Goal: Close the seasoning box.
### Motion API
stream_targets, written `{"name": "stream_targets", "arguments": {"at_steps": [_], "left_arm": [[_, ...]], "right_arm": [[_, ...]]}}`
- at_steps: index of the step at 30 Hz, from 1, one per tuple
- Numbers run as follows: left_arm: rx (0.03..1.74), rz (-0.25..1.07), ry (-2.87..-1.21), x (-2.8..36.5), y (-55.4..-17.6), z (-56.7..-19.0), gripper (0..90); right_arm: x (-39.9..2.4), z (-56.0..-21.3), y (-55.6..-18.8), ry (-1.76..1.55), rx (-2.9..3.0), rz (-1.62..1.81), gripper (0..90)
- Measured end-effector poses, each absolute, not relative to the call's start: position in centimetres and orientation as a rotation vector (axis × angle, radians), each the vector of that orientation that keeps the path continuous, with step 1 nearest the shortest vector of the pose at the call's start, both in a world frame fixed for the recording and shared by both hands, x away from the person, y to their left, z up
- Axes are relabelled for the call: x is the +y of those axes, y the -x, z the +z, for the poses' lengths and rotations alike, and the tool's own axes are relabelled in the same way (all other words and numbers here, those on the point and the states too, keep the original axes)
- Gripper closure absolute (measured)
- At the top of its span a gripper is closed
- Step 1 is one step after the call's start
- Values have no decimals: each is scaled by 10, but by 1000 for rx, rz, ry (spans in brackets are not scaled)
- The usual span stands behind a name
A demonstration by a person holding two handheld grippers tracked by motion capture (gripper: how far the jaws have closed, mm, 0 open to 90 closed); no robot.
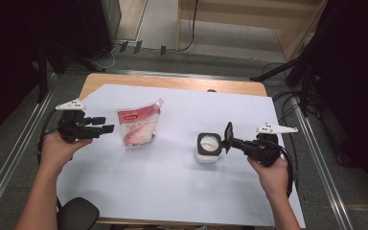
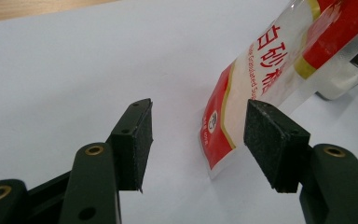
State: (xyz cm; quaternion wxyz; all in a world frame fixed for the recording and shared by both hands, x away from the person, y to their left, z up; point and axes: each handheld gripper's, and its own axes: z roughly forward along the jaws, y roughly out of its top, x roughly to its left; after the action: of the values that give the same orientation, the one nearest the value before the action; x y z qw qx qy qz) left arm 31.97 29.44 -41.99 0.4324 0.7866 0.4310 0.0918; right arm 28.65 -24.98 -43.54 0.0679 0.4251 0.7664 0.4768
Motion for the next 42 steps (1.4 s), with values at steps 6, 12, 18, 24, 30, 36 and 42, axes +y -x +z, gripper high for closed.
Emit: {"name": "stream_targets", "arguments": {"at_steps": [6, 12, 18, 24, 30, 36, 42], "left_arm": [[1077, 224, -1979, 293, -321, -421, 432], [1077, 221, -1977, 290, -322, -422, 434], [1071, 216, -1982, 290, -321, -422, 435], [1076, 216, -1982, 289, -322, -422, 435], [1082, 217, -1981, 288, -322, -423, 435], [1080, 203, -1989, 289, -322, -423, 435], [1082, 208, -1983, 288, -322, -424, 434]], "right_arm": [[-246, -435, -293, -1312, 2245, 1472, 900], [-241, -434, -292, -1308, 2247, 1474, 900], [-235, -432, -291, -1288, 2256, 1463, 900], [-227, -431, -289, -1249, 2283, 1451, 900], [-219, -433, -289, -1233, 2305, 1454, 898], [-210, -434, -288, -1201, 2349, 1431, 889], [-202, -436, -286, -1187, 2378, 1404, 844]]}}
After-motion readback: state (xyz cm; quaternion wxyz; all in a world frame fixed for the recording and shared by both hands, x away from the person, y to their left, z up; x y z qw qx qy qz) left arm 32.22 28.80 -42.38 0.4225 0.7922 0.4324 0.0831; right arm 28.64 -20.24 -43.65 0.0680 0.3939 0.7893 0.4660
